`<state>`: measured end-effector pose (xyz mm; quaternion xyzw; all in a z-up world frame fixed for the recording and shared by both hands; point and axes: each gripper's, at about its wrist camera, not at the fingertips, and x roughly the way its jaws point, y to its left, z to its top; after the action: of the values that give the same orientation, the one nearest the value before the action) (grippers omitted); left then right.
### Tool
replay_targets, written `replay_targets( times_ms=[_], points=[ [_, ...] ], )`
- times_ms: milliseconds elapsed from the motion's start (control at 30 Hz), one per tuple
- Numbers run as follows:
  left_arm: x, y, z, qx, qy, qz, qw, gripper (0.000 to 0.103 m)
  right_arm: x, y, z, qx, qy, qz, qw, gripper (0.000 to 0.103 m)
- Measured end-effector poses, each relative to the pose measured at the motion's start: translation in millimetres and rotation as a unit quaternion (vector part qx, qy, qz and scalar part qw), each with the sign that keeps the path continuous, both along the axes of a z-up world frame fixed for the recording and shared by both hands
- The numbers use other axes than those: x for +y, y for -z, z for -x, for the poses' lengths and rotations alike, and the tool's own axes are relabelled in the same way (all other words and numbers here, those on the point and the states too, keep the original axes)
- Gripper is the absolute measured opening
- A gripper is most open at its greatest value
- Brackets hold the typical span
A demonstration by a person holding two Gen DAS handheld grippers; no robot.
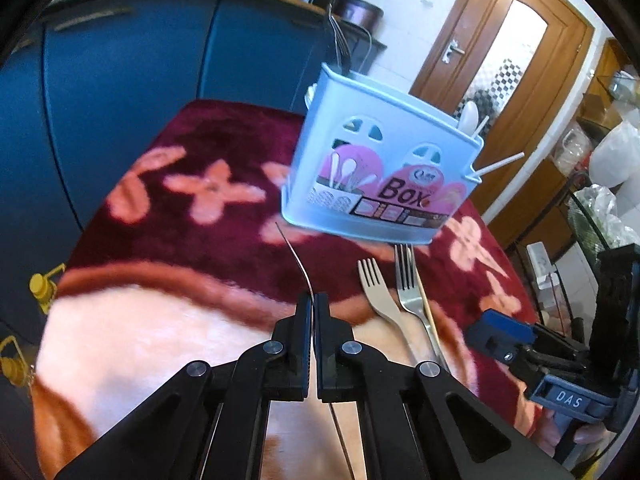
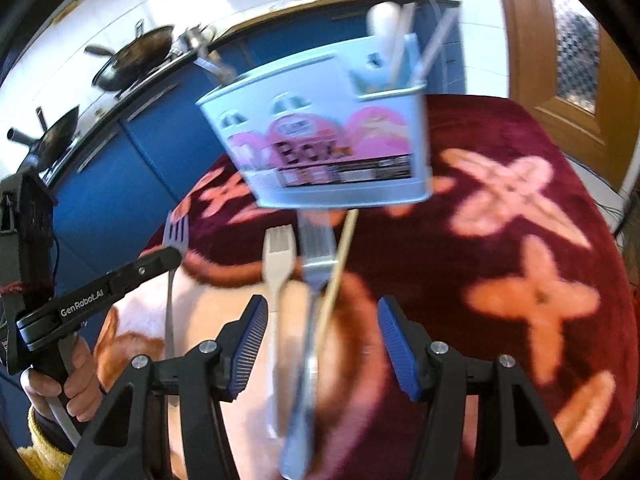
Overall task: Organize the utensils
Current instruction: 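Grasp the white plastic fork with the right tool while the left tool carries its fork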
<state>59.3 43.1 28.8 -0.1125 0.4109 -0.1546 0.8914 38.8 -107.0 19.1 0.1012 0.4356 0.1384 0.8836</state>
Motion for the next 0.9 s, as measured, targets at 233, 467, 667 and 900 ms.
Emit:
replay_targets(
  times_ms=[233, 467, 667, 900],
  points=[
    [13, -1, 4, -0.015, -0.006, 0.005, 0.9999, 0.001, 27, 13, -19, 0.042, -0.035, 0.020, 0.998, 0.035],
    [20, -1, 4, -0.020, -0.001, 0.022, 0.9996, 0.001, 48, 22, -37, 0.076, -0.055, 0.059, 0.994, 0.026],
    [21, -2, 4, -0.023, 0.003, 0.027, 0.9993, 0.001, 57, 25, -48, 0.090, -0.064, 0.077, 0.991, 0.026],
    [20, -5, 7, -0.032, 0.000, 0.024, 0.9992, 0.001, 45, 28, -54, 0.091, -0.057, 0.053, 0.993, 0.015]
  ],
)
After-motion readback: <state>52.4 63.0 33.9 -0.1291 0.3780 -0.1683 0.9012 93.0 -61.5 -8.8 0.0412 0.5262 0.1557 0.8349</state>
